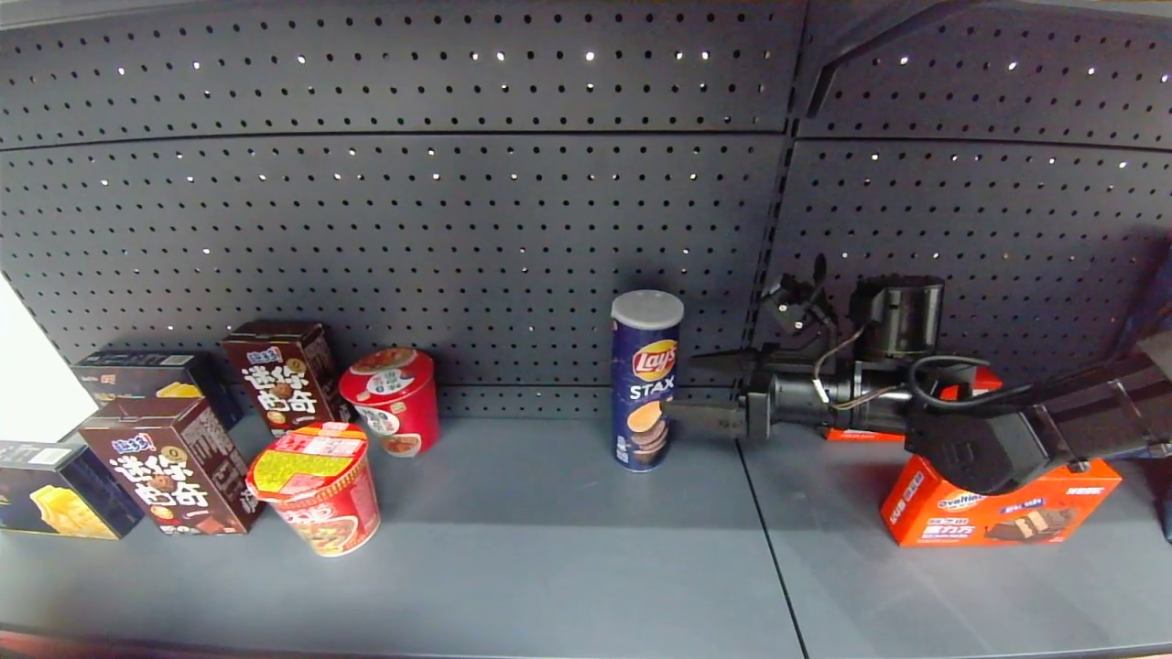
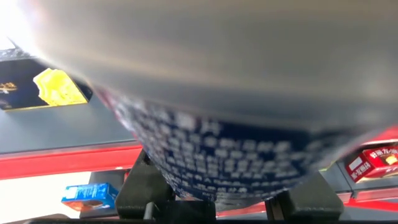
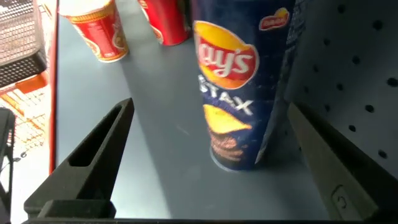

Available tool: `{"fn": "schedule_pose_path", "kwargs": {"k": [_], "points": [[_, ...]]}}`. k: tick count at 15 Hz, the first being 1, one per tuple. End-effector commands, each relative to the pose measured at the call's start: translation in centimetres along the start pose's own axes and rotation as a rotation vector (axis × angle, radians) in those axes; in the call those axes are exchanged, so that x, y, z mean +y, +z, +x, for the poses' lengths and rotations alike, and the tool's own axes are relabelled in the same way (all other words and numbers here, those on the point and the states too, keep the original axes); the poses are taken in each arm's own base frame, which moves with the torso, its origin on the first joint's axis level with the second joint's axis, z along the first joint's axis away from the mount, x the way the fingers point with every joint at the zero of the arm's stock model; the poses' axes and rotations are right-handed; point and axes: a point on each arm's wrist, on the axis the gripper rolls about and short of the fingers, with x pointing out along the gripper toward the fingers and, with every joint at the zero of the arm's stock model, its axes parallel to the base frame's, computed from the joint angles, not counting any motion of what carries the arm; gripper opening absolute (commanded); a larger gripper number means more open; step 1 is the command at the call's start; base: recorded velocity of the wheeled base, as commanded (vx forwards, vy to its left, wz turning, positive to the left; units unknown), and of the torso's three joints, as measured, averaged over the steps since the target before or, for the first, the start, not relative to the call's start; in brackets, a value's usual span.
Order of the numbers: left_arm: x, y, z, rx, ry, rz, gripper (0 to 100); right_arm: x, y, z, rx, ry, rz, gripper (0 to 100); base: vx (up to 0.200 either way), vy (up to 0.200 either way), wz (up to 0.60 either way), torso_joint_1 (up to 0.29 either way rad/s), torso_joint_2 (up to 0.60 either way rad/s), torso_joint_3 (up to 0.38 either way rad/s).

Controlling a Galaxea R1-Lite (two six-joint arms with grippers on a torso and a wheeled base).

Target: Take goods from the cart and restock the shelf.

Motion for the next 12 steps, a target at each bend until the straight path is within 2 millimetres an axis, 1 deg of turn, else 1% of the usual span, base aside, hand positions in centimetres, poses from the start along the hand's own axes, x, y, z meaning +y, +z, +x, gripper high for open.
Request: {"fn": "schedule_pose_path", "kwargs": {"k": [1, 5, 6, 11, 12], "points": [[0.0, 0.0, 0.0, 0.000, 0.002, -0.002, 0, -0.9, -1.1, 1.2, 0.015, 0.003, 0.013, 100, 0.000, 0.000, 0.00, 0.000, 0.00, 0.000], [0.0, -0.1, 0.0, 0.004, 0.003, -0.001, 0, -1.8, -2.1, 2.4, 0.029, 0.000, 0.025, 100, 0.000, 0.000, 0.00, 0.000, 0.00, 0.000], [0.0, -0.1, 0.0, 0.006, 0.003, -0.001, 0, -1.8, -2.2, 2.4, 0.029, 0.000, 0.025, 100, 0.000, 0.000, 0.00, 0.000, 0.00, 0.000], [0.0, -0.3, 0.1, 0.012, 0.008, -0.001, 0, -1.0, -3.4, 4.9, 0.049, 0.044, 0.031, 100, 0.000, 0.000, 0.00, 0.000, 0.00, 0.000], [0.0, -0.3, 0.1, 0.009, 0.008, -0.001, 0, -1.1, -3.7, 5.3, 0.056, 0.037, 0.035, 100, 0.000, 0.000, 0.00, 0.000, 0.00, 0.000]]}}
